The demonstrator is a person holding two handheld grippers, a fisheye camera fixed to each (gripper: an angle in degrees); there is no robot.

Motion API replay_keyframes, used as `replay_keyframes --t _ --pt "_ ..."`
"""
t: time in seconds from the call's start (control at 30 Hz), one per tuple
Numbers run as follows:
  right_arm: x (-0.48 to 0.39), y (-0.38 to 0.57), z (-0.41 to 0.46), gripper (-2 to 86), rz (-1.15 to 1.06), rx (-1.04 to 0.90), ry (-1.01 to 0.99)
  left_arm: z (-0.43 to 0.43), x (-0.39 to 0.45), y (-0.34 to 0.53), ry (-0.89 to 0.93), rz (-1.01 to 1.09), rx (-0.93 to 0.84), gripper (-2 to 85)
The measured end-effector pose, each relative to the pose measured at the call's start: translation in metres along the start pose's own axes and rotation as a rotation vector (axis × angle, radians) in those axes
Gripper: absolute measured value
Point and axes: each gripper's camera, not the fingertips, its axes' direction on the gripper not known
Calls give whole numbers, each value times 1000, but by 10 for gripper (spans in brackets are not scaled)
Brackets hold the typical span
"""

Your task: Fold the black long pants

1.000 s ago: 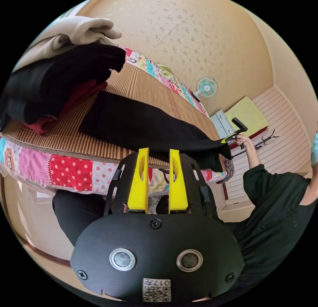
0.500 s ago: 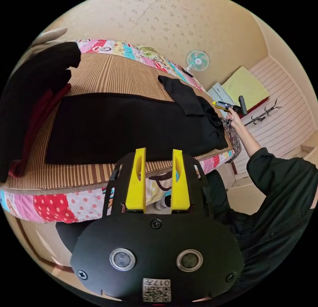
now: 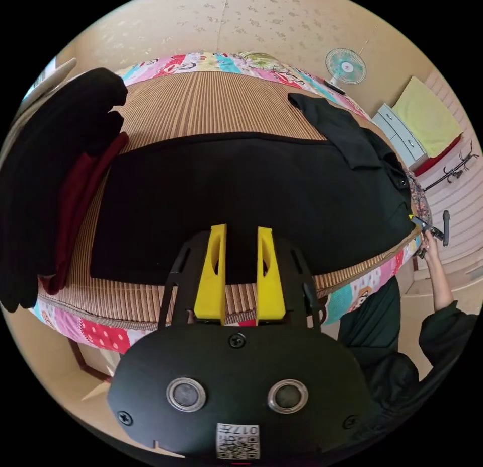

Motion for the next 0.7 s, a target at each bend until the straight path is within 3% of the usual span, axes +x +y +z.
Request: replay_keyframes --t 0.1,0.27,0.4,0.53,0.57,0.67,0.7 --pt "-17 -14 -21 48 -113 -37 208 7 -22 1 246 -65 -30 -1" --pt "63 -18 -29 55 191 -11 326 8 8 25 225 16 -37 -9" --pt "83 -5 -24 84 290 -42 482 15 15 47 271 -21 -21 -6" --pt "66 6 -84 82 308 247 348 11 15 62 248 -4 9 34" --pt "56 3 -97 82 235 323 220 10 15 63 250 -5 15 43" --pt "31 -38 -84 110 48 225 -145 3 8 74 264 -11 45 64" --pt "20 -57 -65 124 34 166 -175 -1 4 80 268 -19 67 62"
